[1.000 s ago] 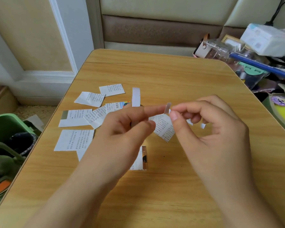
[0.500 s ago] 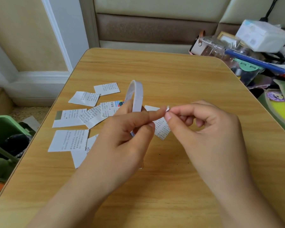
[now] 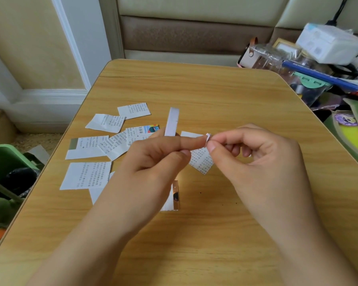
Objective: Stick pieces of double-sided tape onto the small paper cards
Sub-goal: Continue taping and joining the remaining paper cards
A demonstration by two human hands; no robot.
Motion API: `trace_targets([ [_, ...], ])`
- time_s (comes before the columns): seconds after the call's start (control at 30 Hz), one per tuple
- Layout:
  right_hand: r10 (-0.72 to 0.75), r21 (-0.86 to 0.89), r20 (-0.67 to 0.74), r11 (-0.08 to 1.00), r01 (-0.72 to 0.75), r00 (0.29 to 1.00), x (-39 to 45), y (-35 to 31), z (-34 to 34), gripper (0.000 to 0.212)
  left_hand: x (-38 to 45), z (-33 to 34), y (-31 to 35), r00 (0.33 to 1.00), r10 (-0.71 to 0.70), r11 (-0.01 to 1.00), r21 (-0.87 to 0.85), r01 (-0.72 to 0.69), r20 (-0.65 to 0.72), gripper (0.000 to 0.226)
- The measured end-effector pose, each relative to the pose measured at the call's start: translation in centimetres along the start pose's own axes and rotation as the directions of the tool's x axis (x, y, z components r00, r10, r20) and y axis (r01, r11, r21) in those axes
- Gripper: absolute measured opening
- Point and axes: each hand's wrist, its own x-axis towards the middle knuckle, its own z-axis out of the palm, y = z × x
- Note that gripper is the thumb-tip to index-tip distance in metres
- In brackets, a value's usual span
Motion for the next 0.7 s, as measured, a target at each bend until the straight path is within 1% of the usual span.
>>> trace_targets([
  [0.1, -0.004, 0.008, -0.003, 1.000, 0.004, 1.000, 0.02, -0.01, -0.02, 0.012, 0.04, 0.02, -0.09, 1.000, -0.027, 0.998, -0.055, 0.027, -0.015, 0.029],
  [0.23, -0.004, 0.014, 0.012, 1.000, 0.004, 1.000, 0.05, -0.02, -0.17, 0.010, 0.02, -0.18, -0.05, 1.000, -0.023, 0.998, -0.052, 0.023, 0.009, 0.027],
  [0.43, 0.029, 0.011, 0.019, 1.000, -0.029, 0.999, 0.01, 0.08, -0.12, 0.003, -0.03, -0.12, -0.32, 1.000, 0.014, 0.998, 0.054, -0.014, 0.008, 0.034],
  [0.7, 0.046, 0.057, 0.043, 0.997, -0.049, 0.998, 0.05, 0.10, -0.29, 0.007, -0.04, -0.15, -0.26, 1.000, 0.013, 0.998, 0.067, -0.013, 0.002, 0.033],
])
